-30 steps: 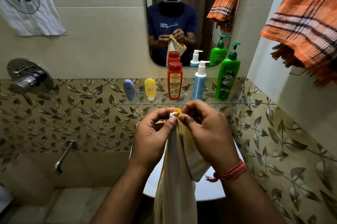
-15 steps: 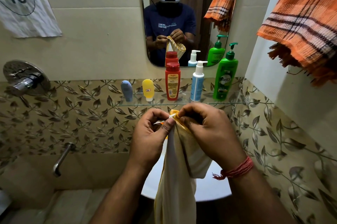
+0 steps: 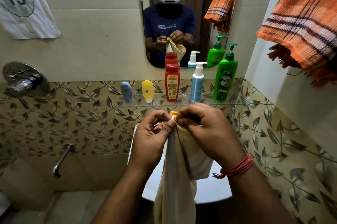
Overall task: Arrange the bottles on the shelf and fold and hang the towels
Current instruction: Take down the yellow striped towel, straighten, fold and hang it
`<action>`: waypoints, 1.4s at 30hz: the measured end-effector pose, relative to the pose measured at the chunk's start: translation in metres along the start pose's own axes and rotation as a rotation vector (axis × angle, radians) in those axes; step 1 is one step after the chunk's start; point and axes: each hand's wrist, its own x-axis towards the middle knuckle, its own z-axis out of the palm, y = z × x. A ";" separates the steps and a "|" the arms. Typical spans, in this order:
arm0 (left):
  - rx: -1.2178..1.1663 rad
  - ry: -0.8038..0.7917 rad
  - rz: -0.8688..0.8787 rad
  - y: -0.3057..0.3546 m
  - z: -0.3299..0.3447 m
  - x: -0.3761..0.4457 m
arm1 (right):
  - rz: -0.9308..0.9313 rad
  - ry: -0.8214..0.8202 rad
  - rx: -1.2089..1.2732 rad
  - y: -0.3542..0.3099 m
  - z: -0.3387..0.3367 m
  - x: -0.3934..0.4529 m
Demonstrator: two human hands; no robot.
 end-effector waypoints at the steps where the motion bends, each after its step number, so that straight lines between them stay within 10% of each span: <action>1: -0.010 0.005 -0.005 -0.001 0.000 0.000 | 0.011 -0.010 0.017 0.001 0.000 0.000; 30: 0.059 0.100 0.066 -0.013 0.002 0.013 | 0.080 -0.135 0.108 0.009 0.000 -0.002; 34: 0.023 0.229 0.054 -0.005 -0.010 0.024 | 0.076 -0.430 -0.147 0.021 -0.011 -0.013; 42: -0.090 0.119 -0.086 -0.013 -0.018 0.032 | -0.104 -0.351 -0.487 0.007 -0.038 -0.011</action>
